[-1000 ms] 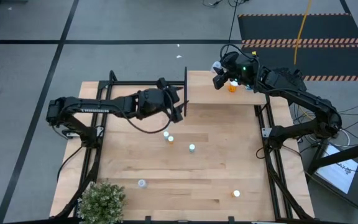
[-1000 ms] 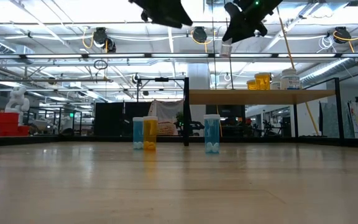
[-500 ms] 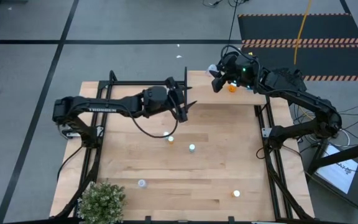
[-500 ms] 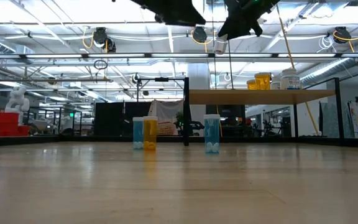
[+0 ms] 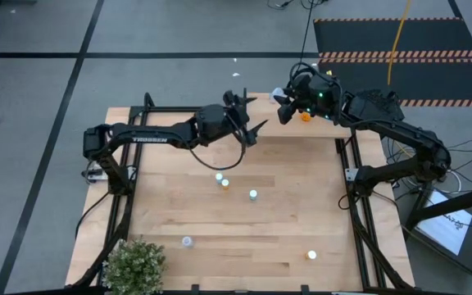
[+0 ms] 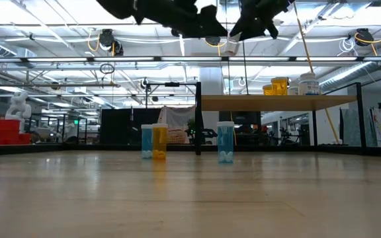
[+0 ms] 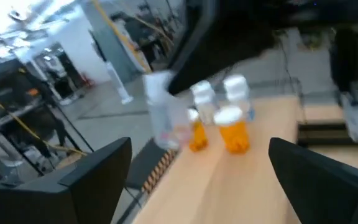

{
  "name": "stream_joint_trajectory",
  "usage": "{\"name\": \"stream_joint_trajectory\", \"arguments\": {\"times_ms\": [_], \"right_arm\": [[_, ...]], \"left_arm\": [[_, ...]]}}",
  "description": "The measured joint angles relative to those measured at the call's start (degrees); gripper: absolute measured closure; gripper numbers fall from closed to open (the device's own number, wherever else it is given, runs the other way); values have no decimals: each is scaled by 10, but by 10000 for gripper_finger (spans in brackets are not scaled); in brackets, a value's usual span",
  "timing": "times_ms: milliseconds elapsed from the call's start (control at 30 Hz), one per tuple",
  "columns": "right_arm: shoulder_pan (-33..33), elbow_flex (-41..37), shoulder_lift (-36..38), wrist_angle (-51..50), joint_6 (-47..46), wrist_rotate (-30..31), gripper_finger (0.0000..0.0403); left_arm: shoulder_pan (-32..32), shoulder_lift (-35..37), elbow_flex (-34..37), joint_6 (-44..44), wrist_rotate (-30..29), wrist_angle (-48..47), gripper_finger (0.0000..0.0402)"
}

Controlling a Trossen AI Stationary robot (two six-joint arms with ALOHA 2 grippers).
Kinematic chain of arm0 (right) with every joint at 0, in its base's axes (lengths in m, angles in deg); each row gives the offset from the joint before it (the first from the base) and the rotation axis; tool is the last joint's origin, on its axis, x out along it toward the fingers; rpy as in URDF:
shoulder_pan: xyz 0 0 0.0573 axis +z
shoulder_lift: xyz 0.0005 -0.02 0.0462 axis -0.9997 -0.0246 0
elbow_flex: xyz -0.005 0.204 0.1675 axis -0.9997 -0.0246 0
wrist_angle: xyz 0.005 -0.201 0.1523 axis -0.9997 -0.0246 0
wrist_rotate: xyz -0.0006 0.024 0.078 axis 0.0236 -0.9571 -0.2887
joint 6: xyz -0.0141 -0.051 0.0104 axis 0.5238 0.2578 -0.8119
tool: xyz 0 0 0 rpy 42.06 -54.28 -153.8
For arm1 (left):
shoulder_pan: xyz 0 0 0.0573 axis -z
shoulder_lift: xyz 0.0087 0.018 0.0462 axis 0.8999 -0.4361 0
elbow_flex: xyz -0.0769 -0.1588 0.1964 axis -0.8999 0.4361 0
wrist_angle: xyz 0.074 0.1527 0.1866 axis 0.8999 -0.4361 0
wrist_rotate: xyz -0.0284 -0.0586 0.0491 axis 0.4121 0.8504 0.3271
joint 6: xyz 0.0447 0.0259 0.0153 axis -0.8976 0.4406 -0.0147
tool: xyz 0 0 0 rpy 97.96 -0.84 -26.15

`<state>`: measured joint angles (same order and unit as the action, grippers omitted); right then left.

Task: Pick and place medicine bottles onto shelf by color
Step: Put the top transparent pill bottle on the shelf

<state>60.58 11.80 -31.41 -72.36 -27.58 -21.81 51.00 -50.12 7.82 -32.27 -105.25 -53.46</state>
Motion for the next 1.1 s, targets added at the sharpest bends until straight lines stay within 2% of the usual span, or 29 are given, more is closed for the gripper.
{"name": "stream_joint_trajectory", "arguments": {"times_ms": [100,267,533,1100], "right_arm": [[11,0,0,4,-2,0,257],[27,0,0,16,-6,0,257],[38,0,0,16,-18,2,257],[72,0,0,13,-21,2,257]], "left_arm": [[-9,-12,1,1,8,12,27],[-10,-21,-1,12,54,35,38],[-10,-29,0,-9,45,71,39],[-11,-29,0,-12,30,60,40]]}}
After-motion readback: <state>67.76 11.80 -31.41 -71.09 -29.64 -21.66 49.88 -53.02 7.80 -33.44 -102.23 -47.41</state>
